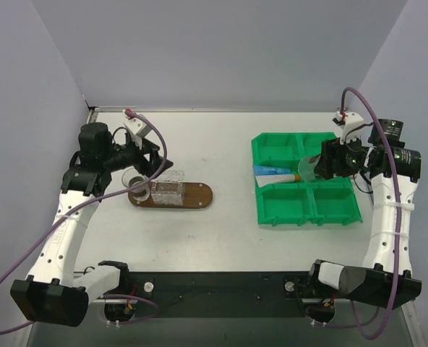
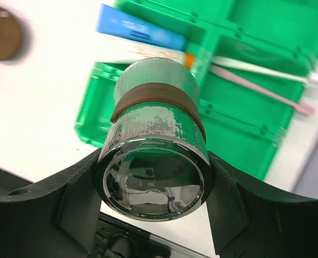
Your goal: Prepare toiletry sets of a toothbrush and toothpaste on the tray
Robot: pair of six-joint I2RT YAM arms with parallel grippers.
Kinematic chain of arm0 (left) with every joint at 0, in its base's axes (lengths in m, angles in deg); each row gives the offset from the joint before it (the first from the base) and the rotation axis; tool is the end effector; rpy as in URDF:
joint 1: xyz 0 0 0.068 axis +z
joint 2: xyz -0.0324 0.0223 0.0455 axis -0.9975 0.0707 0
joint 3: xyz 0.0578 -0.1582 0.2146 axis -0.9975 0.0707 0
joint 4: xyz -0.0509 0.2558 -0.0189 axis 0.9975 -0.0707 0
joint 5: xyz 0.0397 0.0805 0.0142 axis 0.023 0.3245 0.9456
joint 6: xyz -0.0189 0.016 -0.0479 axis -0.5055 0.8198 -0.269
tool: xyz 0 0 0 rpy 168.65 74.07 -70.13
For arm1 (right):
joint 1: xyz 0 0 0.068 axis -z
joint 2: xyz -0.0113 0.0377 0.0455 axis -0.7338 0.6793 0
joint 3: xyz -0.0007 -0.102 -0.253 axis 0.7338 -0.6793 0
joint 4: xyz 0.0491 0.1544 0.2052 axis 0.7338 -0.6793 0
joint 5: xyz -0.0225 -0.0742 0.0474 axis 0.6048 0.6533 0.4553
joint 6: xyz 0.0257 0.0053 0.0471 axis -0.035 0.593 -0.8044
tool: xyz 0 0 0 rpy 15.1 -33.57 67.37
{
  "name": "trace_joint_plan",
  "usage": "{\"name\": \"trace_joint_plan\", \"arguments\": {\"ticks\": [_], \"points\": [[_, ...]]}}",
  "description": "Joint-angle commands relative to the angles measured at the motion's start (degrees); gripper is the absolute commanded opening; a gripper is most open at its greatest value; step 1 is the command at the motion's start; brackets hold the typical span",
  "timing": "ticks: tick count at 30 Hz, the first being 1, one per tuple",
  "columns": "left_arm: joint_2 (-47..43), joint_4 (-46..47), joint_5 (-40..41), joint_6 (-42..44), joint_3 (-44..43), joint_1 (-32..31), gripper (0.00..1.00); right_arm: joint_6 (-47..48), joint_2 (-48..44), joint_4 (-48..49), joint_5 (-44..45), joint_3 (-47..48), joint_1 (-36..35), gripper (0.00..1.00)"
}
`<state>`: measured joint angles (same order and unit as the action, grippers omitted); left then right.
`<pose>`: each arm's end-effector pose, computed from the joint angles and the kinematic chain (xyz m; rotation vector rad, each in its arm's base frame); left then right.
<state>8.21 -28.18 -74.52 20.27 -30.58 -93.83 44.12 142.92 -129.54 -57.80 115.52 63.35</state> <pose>0.2247 -0.0543 0.3837 0.7751 1.7894 -0.6469 0.2283 -0.0461 0.4088 -0.4644 2.1000 0.2239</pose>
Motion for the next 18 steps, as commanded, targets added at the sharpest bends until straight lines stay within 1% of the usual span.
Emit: {"name": "trace_joint_plan", "arguments": {"ticks": [1,2,3,5,6,8,9,11,12,14,15,18], "points": [[2.0,13.4,-10.2,-14.7,-2.1,-1.6,0.83,-5.8,-1.6,-1.0,-10.3,6.1,-6.6,0.00],[2.4,14.9,-11.0,-16.1,-1.8,-2.2,0.83,-8.1,-1.2,-0.5,-11.7,6.9,-7.4,0.00],[2.9,17.3,-11.5,-18.6,-1.8,-3.8,0.83,-9.3,-0.9,0.6,-15.0,8.9,-8.8,0.00],[4.4,19.8,-11.8,-20.9,-1.4,-5.8,0.83,-12.8,-0.5,2.5,-17.5,10.4,-10.4,0.00],[4.9,22.7,-12.2,-23.5,-1.3,-8.1,0.83,-14.2,-0.5,5.3,-18.8,11.0,-11.2,0.00],[6.4,26.3,-12.5,-26.4,-0.6,-10.1,0.83,-17.1,-0.8,8.9,-21.4,10.9,-13.8,0.00],[7.0,30.6,-12.9,-29.6,-0.3,-11.4,0.82,-19.2,-0.9,12.2,-22.1,10.8,-14.7,0.00],[8.7,34.3,-13.8,-33.2,0.1,-13.7,0.83,-21.3,-1.2,15.1,-23.9,10.6,-17.9,0.00],[9.3,39.0,-14.3,-37.2,0.4,-14.3,0.82,-22.5,-1.2,17.6,-24.6,10.2,-19.0,0.00],[10.8,43.5,-15.2,-41.1,1.2,-15.7,0.83,-23.4,-1.3,19.3,-26.1,9.7,-22.2,0.00],[11.3,47.5,-15.5,-44.1,1.4,-15.9,0.83,-23.6,-1.1,20.3,-26.2,9.7,-23.2,0.00],[13.0,49.7,-15.6,-45.1,0.7,-18.2,0.83,-25.1,-1.3,23.3,-26.3,8.7,-26.0,0.00]]}}
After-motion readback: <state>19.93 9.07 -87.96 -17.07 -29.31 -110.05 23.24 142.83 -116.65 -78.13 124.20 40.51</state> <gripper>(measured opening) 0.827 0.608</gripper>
